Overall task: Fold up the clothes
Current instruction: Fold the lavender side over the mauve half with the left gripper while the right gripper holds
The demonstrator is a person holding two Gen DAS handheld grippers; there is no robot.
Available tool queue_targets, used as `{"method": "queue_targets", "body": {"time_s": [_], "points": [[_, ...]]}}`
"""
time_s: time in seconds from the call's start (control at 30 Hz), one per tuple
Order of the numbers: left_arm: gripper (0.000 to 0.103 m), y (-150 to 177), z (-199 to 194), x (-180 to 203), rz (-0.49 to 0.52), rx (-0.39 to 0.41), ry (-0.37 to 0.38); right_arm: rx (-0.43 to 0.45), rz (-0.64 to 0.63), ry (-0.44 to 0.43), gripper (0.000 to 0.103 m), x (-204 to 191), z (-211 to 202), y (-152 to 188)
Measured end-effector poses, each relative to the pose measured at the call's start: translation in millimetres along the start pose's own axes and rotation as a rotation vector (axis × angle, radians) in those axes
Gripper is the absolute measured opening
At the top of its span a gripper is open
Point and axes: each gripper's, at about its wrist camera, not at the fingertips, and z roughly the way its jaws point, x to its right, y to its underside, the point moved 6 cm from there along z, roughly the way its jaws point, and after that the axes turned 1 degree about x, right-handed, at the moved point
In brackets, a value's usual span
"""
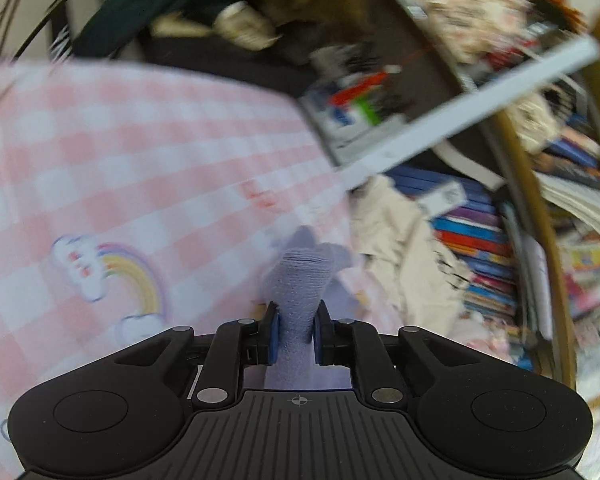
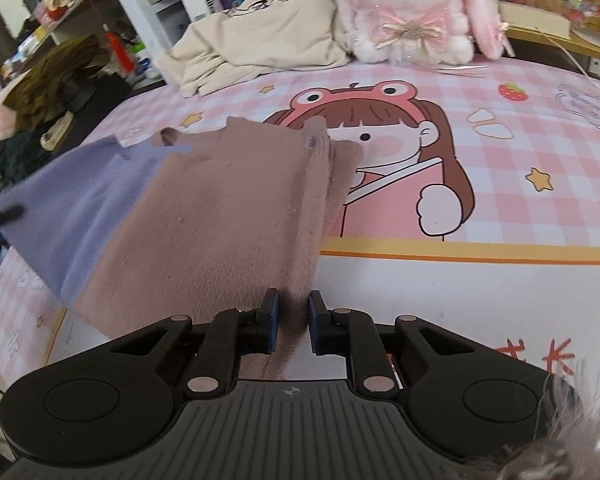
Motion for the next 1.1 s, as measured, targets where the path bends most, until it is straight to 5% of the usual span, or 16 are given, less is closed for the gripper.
{"method": "queue_targets", "body": {"time_s": [0.27, 0.5, 0.67, 0.73, 0.83, 0.97, 1.1], "points": [[0.014, 34.9, -26.7, 96.3, 0.28, 0.017, 0.091, -0.01, -0.025, -0.081, 0.015, 7.6, 2.5, -1.6], [0.014, 107.2, -24.7, 168.3, 0.554, -0.081, 0.151, -0.014, -0.012, -0.136, 0.015, 14.6, 4.0, -1.7], [0.032, 189.2, 5.5, 179.8, 0.739, -0.363, 0.182, -0.023, 0.027, -0.181, 0.015, 21.5, 5.2, -1.9], [0.036, 218.5, 20.6, 169.8, 0.772, -0.506, 0.149, -0.03, 0.07, -0.208, 0.012, 27.1, 5.2, -1.5], [0.042, 237.7, 32.3, 153.8, 0.825, -0.575, 0.097, -0.041, 0.135, -0.248, 0.012, 35.4, 5.2, -0.9], [0.059, 238.3, 27.8, 157.0, 0.811, -0.583, 0.13, -0.043, 0.164, -0.265, 0.015, 41.1, -2.7, -2.2], [0.062, 226.7, 10.1, 176.6, 0.812, -0.553, 0.213, 0.004, 0.179, -0.261, 0.027, 45.5, -20.9, -13.0]]}}
